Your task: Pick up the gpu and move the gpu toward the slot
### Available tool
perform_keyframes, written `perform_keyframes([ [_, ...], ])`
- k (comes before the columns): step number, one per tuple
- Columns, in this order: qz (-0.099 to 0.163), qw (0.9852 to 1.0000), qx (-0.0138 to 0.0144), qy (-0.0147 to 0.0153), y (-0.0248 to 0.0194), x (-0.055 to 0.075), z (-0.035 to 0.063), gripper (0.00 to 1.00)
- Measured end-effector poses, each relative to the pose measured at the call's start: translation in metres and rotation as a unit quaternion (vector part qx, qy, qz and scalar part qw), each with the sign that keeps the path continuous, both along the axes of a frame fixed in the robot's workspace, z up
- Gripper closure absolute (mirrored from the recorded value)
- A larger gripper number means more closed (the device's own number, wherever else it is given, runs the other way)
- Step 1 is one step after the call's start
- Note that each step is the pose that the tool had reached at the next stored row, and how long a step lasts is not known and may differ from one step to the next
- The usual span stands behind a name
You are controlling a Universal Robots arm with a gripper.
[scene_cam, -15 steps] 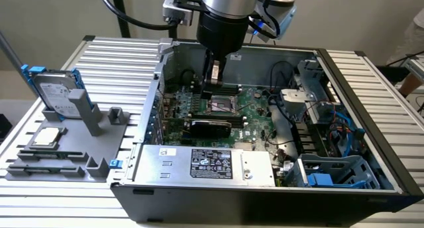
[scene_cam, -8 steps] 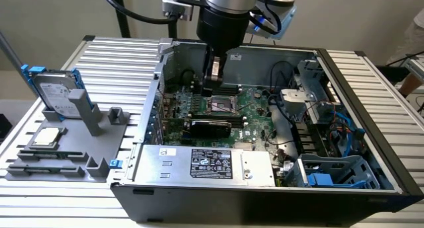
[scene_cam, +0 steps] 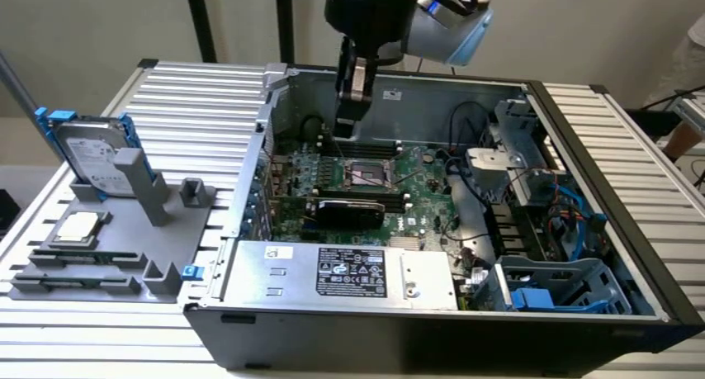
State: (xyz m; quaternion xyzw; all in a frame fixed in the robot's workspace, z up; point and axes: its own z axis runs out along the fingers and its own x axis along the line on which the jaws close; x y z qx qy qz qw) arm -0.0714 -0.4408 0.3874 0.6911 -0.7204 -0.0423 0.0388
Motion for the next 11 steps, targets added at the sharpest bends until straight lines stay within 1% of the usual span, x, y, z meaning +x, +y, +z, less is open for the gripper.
perform_keyframes([
  [3,0.0,1.0,0.0,-0.0014,0.0,-0.011,0.0128,0.89],
  [6,0.0,1.0,0.0001,-0.0032,0.0,-0.025,0.0228,0.89],
  [8,0.0,1.0,0.0,-0.004,0.0,-0.034,0.0261,0.89],
  [11,0.0,1.0,0.0001,-0.0049,0.0,-0.048,0.0268,0.89],
])
